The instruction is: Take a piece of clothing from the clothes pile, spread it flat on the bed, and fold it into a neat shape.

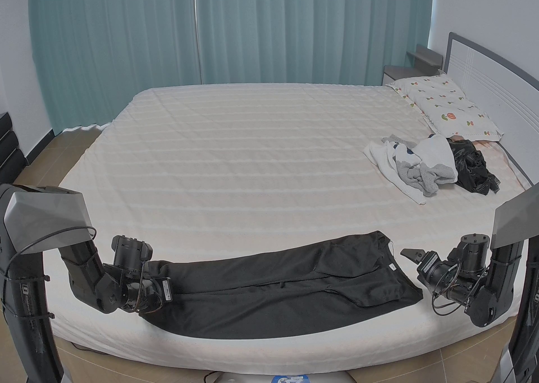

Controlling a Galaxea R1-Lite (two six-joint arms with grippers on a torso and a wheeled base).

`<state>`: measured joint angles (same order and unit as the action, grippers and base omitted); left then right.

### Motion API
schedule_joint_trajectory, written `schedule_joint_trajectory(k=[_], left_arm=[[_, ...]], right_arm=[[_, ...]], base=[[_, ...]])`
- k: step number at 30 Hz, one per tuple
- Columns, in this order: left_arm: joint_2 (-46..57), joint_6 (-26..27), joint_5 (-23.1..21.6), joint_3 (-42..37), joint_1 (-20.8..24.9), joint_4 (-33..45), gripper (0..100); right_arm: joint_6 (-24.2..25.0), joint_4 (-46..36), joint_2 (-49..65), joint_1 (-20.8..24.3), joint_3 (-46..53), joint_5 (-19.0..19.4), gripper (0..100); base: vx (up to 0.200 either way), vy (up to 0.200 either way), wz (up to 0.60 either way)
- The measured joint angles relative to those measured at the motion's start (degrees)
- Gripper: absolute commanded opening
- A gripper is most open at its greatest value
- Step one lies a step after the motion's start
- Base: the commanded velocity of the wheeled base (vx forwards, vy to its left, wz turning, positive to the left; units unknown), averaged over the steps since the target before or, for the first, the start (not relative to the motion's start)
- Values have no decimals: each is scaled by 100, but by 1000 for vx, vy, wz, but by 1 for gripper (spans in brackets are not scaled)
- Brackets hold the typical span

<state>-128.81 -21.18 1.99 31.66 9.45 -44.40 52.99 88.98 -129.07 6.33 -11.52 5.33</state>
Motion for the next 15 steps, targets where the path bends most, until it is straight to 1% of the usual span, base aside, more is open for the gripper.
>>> schedule_joint_trajectory(k=[3, 8, 15], left_arm=[[157, 13, 37, -7, -30, 41, 0], [435, 18, 57, -16, -121, 345, 0], [645, 57, 52, -24, -408, 450, 0]], right_arm=[[133, 0, -80, 28, -63, 11, 100], [180, 0, -168, 52, -99, 17, 100], [194, 0, -207, 61, -60, 11, 100]], base=[[0, 0, 0], [0, 0, 0], [0, 0, 0]])
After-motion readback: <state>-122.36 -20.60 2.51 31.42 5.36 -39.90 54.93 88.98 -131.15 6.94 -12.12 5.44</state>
